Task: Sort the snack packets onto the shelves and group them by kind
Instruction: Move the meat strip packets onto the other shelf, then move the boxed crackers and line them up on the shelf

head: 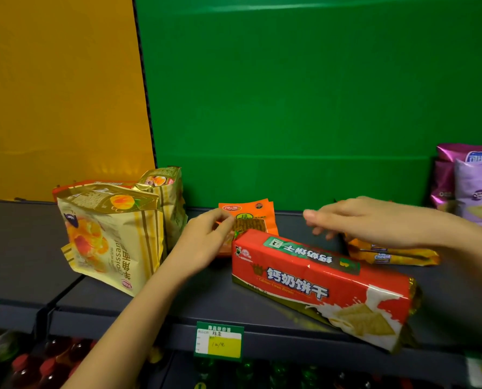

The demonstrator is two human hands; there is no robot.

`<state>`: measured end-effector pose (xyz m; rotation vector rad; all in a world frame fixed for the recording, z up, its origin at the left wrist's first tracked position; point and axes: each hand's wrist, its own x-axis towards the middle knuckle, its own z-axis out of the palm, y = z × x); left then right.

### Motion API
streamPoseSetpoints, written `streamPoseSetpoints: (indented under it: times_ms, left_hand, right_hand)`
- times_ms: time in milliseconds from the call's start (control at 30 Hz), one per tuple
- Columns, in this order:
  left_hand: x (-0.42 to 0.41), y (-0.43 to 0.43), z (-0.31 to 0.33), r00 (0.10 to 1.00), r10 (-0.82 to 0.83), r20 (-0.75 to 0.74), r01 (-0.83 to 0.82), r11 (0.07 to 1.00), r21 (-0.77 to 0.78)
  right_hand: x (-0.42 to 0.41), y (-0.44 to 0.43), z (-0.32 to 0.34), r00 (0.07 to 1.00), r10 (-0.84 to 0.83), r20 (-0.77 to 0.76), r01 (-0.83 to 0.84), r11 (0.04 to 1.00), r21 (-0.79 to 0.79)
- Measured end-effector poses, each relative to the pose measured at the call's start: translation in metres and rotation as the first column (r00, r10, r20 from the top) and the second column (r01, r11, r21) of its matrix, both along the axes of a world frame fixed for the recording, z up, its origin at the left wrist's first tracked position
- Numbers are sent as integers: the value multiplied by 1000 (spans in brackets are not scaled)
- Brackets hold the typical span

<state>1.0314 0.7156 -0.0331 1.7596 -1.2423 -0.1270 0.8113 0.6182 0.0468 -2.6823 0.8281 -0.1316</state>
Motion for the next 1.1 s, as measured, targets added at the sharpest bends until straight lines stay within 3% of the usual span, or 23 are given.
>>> streamPoseSetpoints:
  times_ms: [133,233,367,600,767,900,1100]
  left_hand:
    - [-3,12,-3,993,-29,110,29,1000,6]
    - [-5,20,-7,985,-34,170,35,999,-4]
    - [-5,28,-11,976,-26,218,32,999,-20]
    - [-12,34,0,964,-40,262,80,987,-142]
    - [-43,11,24,945,-116,305,184,962,-203]
    - [-91,-27,40,901,-212,379,289,944,-160]
    - [-189,-99,40,750,-369,549,409,911,54]
  right_hand:
    - [-13,28,-14,982,-55,-180,-3,953,-304]
    - [-9,35,-38,966,-101,-237,15,942,-337]
    - [0,34,-55,957,-224,-187,121,887,-445]
    - [-17,31,-52,945,-291,-150,212,894,-393]
    - [-81,34,-31,888,-457,-59,404,833,-378]
    - [-153,32,-11,806,-588,69,564,726,-393]
    - [-274,27,-1,653,-734,186,730,544,-414]
